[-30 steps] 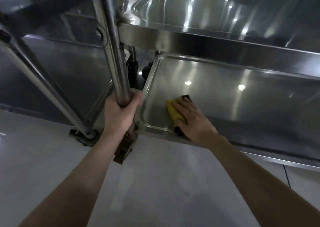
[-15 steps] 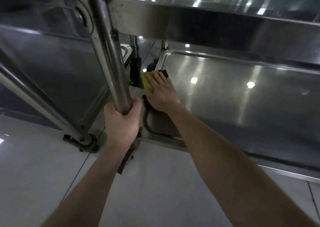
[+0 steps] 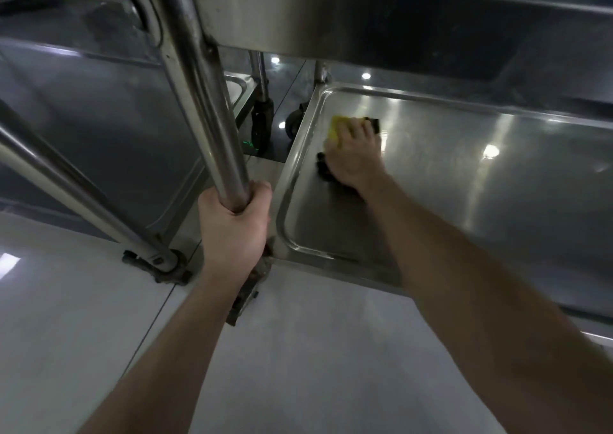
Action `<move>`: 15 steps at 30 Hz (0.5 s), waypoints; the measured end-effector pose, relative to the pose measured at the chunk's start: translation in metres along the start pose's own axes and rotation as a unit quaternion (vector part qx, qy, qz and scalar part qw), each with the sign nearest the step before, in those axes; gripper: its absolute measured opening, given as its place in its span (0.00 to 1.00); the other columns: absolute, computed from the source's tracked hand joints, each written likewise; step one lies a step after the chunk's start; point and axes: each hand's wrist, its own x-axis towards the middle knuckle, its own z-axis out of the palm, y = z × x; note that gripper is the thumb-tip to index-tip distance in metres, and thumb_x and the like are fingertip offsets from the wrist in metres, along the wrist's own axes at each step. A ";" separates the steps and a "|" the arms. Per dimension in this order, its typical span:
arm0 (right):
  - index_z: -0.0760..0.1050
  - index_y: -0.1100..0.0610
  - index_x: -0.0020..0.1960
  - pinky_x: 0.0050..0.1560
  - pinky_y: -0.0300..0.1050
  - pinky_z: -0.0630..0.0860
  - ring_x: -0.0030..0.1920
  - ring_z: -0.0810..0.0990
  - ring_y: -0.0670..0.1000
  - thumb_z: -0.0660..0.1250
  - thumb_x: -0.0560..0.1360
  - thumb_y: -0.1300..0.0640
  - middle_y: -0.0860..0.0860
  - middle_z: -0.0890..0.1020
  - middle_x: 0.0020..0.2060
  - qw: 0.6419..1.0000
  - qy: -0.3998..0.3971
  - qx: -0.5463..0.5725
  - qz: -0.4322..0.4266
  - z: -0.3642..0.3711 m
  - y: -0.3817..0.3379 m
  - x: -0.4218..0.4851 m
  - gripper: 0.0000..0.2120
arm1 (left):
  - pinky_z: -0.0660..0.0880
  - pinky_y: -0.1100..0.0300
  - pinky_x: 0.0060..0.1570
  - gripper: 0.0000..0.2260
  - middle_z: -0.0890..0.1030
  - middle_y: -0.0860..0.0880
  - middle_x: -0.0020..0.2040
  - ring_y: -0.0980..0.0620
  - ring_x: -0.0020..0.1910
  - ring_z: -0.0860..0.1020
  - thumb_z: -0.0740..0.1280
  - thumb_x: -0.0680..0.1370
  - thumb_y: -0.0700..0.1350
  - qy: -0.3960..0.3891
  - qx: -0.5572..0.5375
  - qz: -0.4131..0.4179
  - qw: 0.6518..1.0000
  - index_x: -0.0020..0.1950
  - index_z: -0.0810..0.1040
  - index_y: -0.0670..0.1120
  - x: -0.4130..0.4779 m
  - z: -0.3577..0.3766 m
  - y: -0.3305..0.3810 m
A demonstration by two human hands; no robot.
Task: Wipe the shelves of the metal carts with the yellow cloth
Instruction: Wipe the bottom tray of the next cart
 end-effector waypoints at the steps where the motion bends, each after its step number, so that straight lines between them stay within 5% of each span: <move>1: 0.58 0.52 0.85 0.83 0.64 0.48 0.85 0.52 0.61 0.41 0.77 0.36 0.56 0.58 0.85 0.999 -0.025 0.006 -0.041 0.007 -0.022 -0.015 0.41 | 0.70 0.44 0.31 0.14 0.68 0.47 0.27 0.45 0.25 0.67 0.71 0.75 0.47 -0.005 -0.002 0.002 1.000 0.33 0.70 0.52 0.000 0.000 0.000; 5: 0.46 0.52 0.88 0.84 0.64 0.41 0.86 0.42 0.58 0.41 0.81 0.36 0.52 0.47 0.87 0.984 -0.098 -0.005 -0.147 0.010 -0.053 -0.110 0.39 | 0.69 0.41 0.26 0.15 0.70 0.43 0.28 0.42 0.25 0.69 0.70 0.82 0.39 -0.026 0.016 0.027 0.999 0.36 0.73 0.45 -0.002 -0.001 0.006; 8: 0.54 0.52 0.87 0.84 0.64 0.51 0.85 0.52 0.60 0.46 0.79 0.36 0.53 0.57 0.85 0.970 -0.066 -0.022 -0.231 0.003 -0.032 -0.184 0.39 | 0.68 0.41 0.26 0.15 0.69 0.40 0.29 0.42 0.25 0.68 0.70 0.82 0.39 -0.024 0.008 0.017 1.000 0.37 0.72 0.43 -0.004 0.000 0.007; 11: 0.60 0.52 0.84 0.80 0.62 0.61 0.78 0.64 0.60 0.69 0.76 0.42 0.53 0.67 0.79 0.950 -0.024 -0.053 -0.307 0.004 -0.012 -0.229 0.40 | 0.70 0.44 0.27 0.16 0.69 0.42 0.28 0.43 0.25 0.69 0.70 0.82 0.40 -0.039 0.011 0.013 0.999 0.36 0.71 0.44 -0.004 -0.001 0.008; 15: 0.67 0.56 0.78 0.69 0.60 0.70 0.68 0.72 0.61 0.78 0.71 0.53 0.56 0.74 0.70 0.949 0.038 -0.145 -0.278 0.016 -0.023 -0.233 0.39 | 0.75 0.50 0.32 0.15 0.74 0.48 0.28 0.48 0.26 0.74 0.71 0.83 0.44 -0.026 0.032 0.018 0.999 0.37 0.74 0.45 -0.005 -0.002 0.009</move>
